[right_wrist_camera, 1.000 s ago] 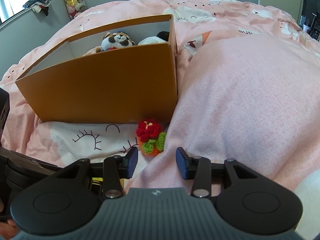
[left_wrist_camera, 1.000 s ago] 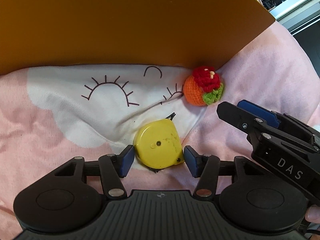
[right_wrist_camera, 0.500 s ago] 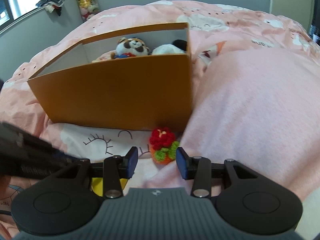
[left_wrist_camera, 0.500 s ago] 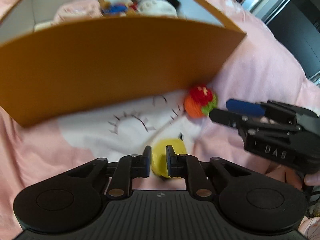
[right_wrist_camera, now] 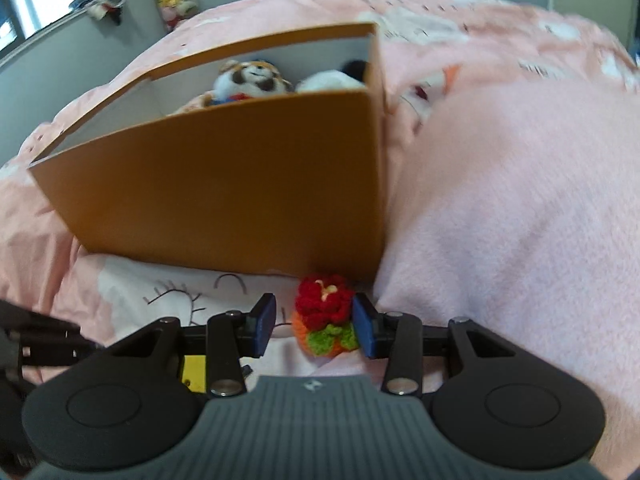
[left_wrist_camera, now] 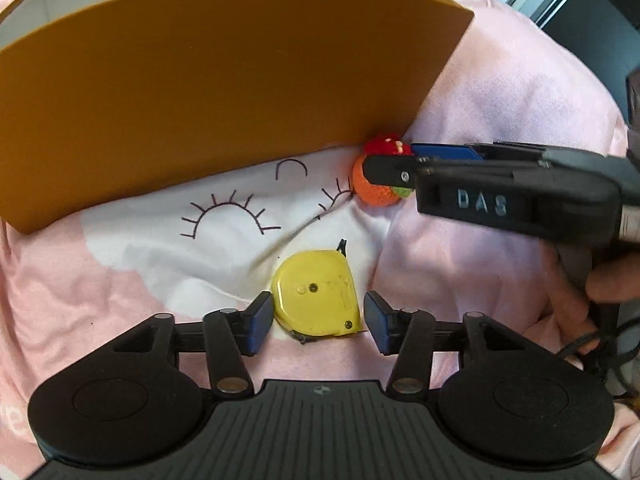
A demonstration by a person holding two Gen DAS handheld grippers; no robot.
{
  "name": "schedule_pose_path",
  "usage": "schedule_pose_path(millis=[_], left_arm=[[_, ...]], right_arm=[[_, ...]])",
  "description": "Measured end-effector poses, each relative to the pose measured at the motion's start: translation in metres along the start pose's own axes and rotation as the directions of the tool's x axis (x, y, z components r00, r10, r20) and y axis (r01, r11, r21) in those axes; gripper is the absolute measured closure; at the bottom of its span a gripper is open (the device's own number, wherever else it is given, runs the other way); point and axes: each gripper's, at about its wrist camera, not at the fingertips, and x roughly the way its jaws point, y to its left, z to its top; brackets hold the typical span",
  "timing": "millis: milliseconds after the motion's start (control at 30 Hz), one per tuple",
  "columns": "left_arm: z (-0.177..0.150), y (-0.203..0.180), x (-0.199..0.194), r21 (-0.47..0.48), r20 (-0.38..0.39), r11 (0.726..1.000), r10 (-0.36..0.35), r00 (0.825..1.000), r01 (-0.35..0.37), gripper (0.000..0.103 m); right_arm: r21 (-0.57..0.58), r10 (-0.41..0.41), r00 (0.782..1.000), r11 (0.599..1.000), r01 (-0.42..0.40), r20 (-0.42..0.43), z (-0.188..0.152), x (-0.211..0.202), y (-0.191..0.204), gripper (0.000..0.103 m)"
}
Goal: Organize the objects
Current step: 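Grasp the yellow tape measure with the left gripper, then grasp the red-orange crochet fruit with the right gripper while the left gripper holds the tape, then carry the tape measure and crochet fruit over the orange box with both grippers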
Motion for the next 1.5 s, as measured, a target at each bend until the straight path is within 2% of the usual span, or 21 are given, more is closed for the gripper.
schedule_pose_path(millis=[100, 233, 367, 433, 567, 667, 800, 967, 1100, 1167, 1233, 1300, 1400, 1500], left_arm=[[0.004, -0.004, 0.005, 0.003, -0.004, 1.0, 0.017, 1.0, -0.017, 0.041], [0.009, -0.006, 0.019, -0.029, -0.038, 0.998, 0.046, 0.998, -0.047, 0.041], [0.014, -0.01, 0.026, -0.025, -0.04, 0.997, 0.067, 0.997, -0.068, 0.041], [0.015, -0.011, 0.028, -0.021, -0.047, 0.996, 0.081, 0.996, -0.082, 0.046], [0.015, -0.009, 0.024, -0.026, -0.033, 0.998, 0.055, 0.998, -0.056, 0.047], [0.014, -0.004, 0.013, -0.036, -0.009, 0.999, 0.022, 1.0, -0.023, 0.047], [0.015, 0.002, -0.012, -0.039, 0.076, 0.998, -0.043, 0.996, 0.047, 0.047], [0.024, 0.003, -0.055, -0.043, 0.224, 0.994, -0.091, 0.97, 0.103, 0.047], [0.034, 0.01, -0.084, -0.061, 0.339, 0.99, -0.096, 0.936, 0.124, 0.047], [0.051, 0.015, -0.092, -0.079, 0.393, 0.988, -0.089, 0.915, 0.13, 0.047], [0.049, 0.012, -0.106, -0.087, 0.435, 0.989, -0.074, 0.897, 0.124, 0.047], [0.057, 0.011, -0.113, -0.092, 0.456, 0.99, -0.054, 0.888, 0.108, 0.047], [0.071, 0.013, -0.11, -0.108, 0.459, 0.989, -0.043, 0.887, 0.104, 0.047], [0.08, 0.014, -0.104, -0.123, 0.454, 0.989, -0.017, 0.891, 0.082, 0.047]], right_arm=[[0.024, 0.001, 1.0, 1.0, -0.001, -0.016, 0.0, 0.007, -0.005, 0.058], [0.0, -0.008, 1.0, 1.0, 0.008, -0.022, -0.002, 0.014, -0.003, 0.053], [-0.015, -0.033, 0.999, 0.999, 0.033, -0.028, -0.005, 0.017, -0.003, 0.058], [-0.017, -0.042, 0.999, 0.999, 0.041, -0.03, -0.005, 0.017, -0.003, 0.06], [-0.006, -0.035, 0.999, 0.999, 0.035, -0.013, -0.005, 0.011, -0.003, 0.062], [0.021, 0.007, 1.0, 1.0, -0.008, 0.007, -0.005, -0.003, -0.005, 0.063], [-0.014, 0.039, 0.996, 0.999, -0.038, 0.082, -0.005, -0.033, 0.001, 0.062], [-0.08, 0.072, 0.968, 0.995, -0.055, 0.24, 0.004, -0.079, 0.013, 0.062], [-0.116, 0.062, 0.92, 0.993, -0.018, 0.387, 0.021, -0.109, 0.02, 0.062], [-0.143, 0.047, 0.901, 0.99, 0.017, 0.431, 0.031, -0.117, 0.025, 0.062], [-0.158, 0.035, 0.904, 0.987, 0.037, 0.426, 0.044, -0.114, 0.028, 0.062], [-0.171, 0.037, 0.908, 0.984, 0.039, 0.417, 0.055, -0.108, 0.034, 0.062], [-0.196, 0.019, 0.912, 0.978, 0.068, 0.41, 0.073, -0.094, 0.039, 0.062], [-0.184, -0.014, 0.931, 0.979, 0.087, 0.366, 0.088, -0.072, 0.04, 0.062]])
